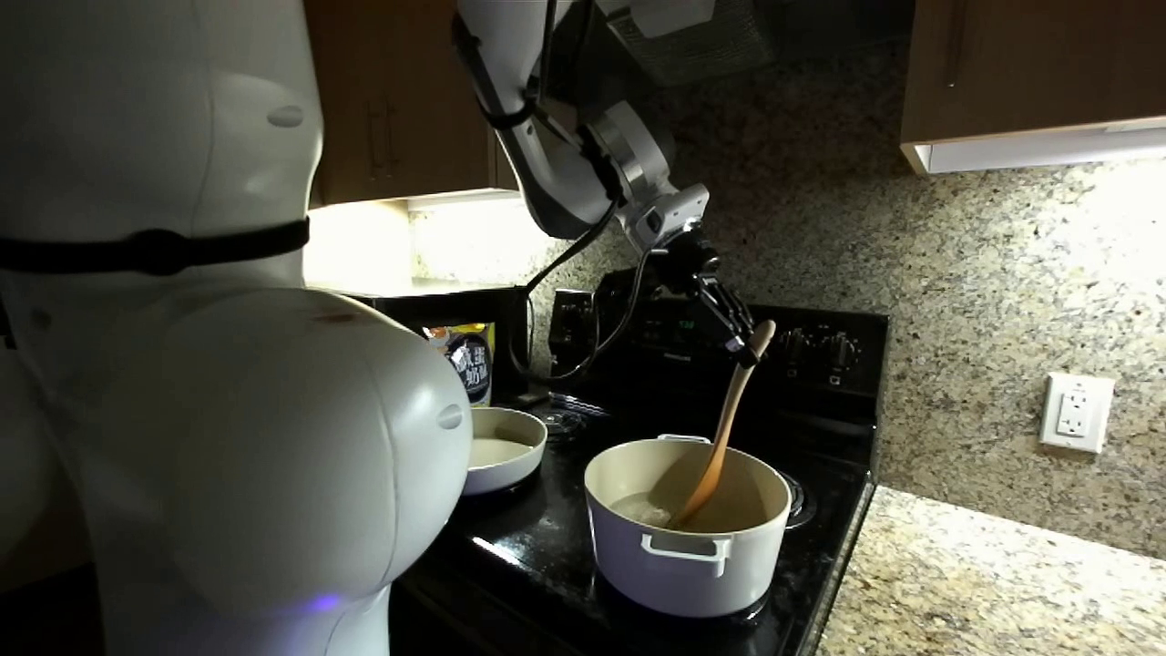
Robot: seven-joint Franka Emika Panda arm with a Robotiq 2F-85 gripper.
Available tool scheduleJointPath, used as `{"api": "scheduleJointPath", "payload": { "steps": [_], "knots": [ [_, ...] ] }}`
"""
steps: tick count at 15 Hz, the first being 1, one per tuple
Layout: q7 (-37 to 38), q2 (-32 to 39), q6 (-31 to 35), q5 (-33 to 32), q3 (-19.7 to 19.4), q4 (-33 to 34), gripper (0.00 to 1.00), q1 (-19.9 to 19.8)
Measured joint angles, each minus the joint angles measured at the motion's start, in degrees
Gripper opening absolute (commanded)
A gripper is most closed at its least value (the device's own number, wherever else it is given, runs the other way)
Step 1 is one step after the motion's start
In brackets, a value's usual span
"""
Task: Use the wooden spatula to stir the liquid in the white pot
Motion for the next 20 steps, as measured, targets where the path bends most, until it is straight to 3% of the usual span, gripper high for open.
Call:
{"api": "scheduleJointPath", "payload": {
  "steps": [6, 16, 20],
  "knots": [
    [-4.8, 2.5, 2.0, 0.0, 0.0, 1.7, 0.1, 3.1],
    [-5.1, 4.3, 1.3, 0.0, -5.5, 5.7, 0.1, 1.5],
    [-3.8, 4.3, -2.3, 0.0, -6.5, 5.6, 0.09, 1.0]
  ]
}}
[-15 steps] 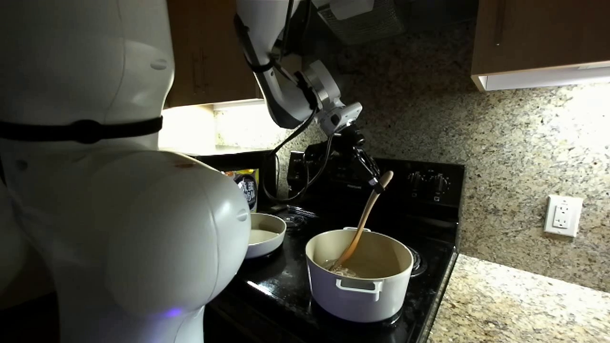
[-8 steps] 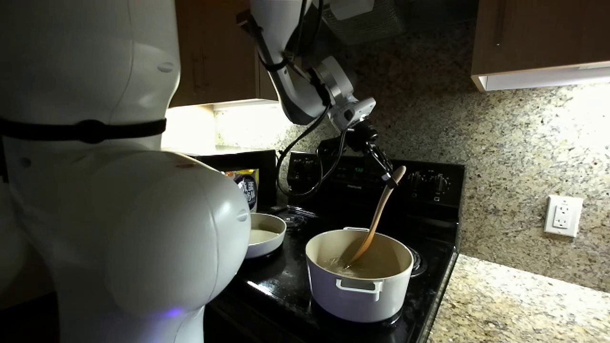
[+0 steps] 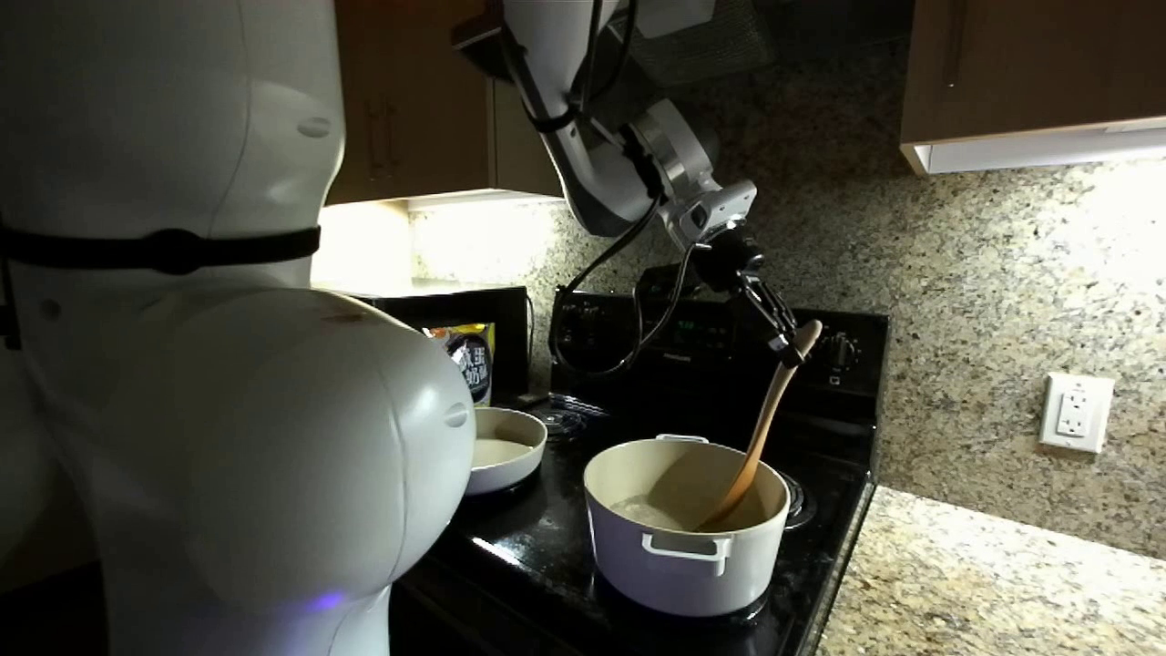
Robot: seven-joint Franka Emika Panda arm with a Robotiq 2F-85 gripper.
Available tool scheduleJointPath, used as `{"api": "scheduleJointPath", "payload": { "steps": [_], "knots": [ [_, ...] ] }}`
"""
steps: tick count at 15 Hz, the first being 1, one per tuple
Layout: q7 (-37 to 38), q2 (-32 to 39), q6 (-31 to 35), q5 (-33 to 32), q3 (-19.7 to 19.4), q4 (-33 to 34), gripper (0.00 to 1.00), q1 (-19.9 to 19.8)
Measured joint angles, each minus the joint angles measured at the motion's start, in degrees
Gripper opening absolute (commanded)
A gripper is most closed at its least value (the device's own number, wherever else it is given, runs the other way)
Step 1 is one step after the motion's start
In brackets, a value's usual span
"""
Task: Use the wooden spatula to stir the liquid in the white pot
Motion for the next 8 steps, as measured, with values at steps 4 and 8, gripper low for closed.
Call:
{"api": "scheduleJointPath", "payload": {
  "steps": [4, 8],
  "knots": [
    [3.2, 0.0, -5.0, 0.0, 1.0, -0.4, 0.1, 0.8],
    [3.3, 0.3, -5.6, 0.0, 2.7, -0.6, 0.09, 2.2]
  ]
}}
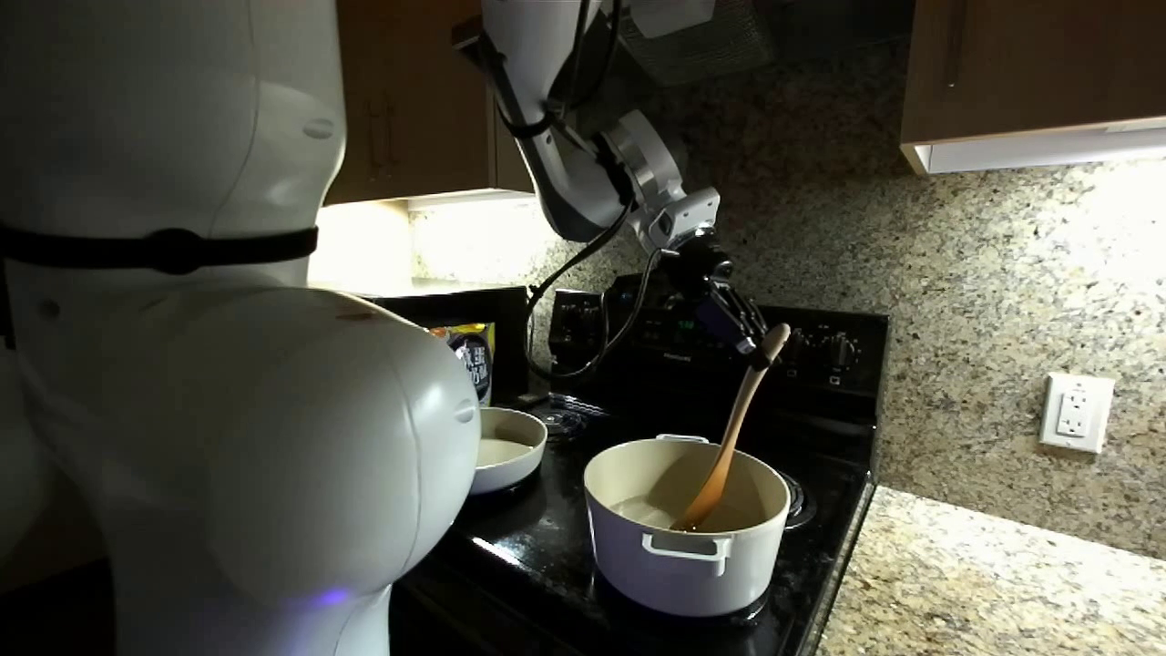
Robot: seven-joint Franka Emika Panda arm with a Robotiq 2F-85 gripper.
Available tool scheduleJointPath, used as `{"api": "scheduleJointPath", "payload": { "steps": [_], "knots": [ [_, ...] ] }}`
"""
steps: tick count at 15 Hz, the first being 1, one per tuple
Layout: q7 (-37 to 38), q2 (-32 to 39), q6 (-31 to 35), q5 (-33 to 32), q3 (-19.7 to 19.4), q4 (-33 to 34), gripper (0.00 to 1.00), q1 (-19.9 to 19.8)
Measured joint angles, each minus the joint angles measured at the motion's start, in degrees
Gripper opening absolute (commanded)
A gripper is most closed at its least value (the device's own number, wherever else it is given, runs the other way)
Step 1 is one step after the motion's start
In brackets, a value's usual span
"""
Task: Use the wooden spatula to stir the liquid in the white pot
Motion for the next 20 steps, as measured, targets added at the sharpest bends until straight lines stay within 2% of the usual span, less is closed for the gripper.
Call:
{"api": "scheduleJointPath", "payload": {
  "steps": [4, 9, 16, 20],
  "knots": [
    [0.0, 1.2, 0.1, 0.0, 1.3, 0.7, 0.1, 1.5],
    [-0.1, 3.5, 1.7, 0.0, 1.1, 2.5, 0.09, 1.5],
    [-0.1, 4.0, 5.9, 2.0, -2.8, 3.7, 0.09, -0.5],
    [0.3, 3.9, 6.1, 2.9, -4.1, 3.5, 0.09, -1.1]
  ]
}}
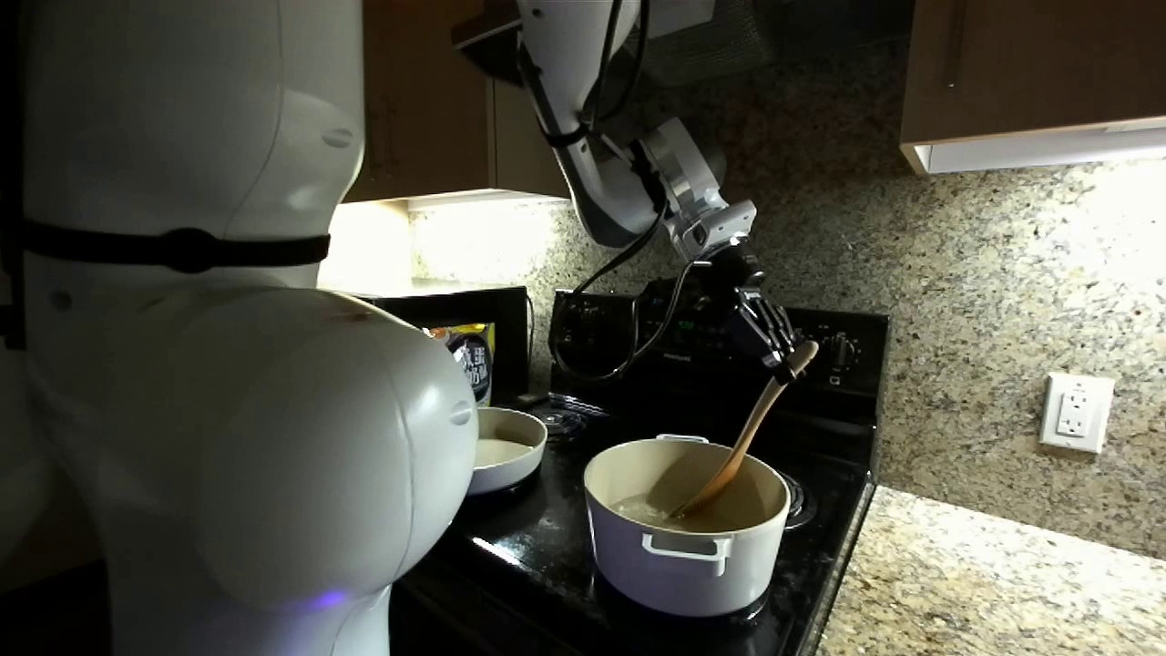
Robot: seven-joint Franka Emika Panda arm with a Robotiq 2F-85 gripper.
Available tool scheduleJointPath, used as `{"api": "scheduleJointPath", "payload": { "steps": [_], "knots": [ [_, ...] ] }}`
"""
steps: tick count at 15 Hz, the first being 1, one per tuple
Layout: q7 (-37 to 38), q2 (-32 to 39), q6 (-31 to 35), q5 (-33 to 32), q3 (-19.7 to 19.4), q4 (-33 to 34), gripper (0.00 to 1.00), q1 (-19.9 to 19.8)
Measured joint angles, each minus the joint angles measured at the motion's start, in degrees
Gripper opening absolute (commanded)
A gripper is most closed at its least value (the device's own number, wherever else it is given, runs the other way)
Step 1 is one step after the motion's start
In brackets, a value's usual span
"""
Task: Use the wooden spatula to stir the liquid in the white pot
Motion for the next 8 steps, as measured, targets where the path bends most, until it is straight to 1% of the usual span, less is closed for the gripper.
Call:
{"api": "scheduleJointPath", "payload": {
  "steps": [3, 8],
  "knots": [
    [2.1, -0.5, -0.3, 0.5, -0.5, -1.3, 0.09, -0.2],
    [6.7, -3.3, -0.6, 2.1, -0.9, -5.8, 0.09, -0.6]
  ]
}}
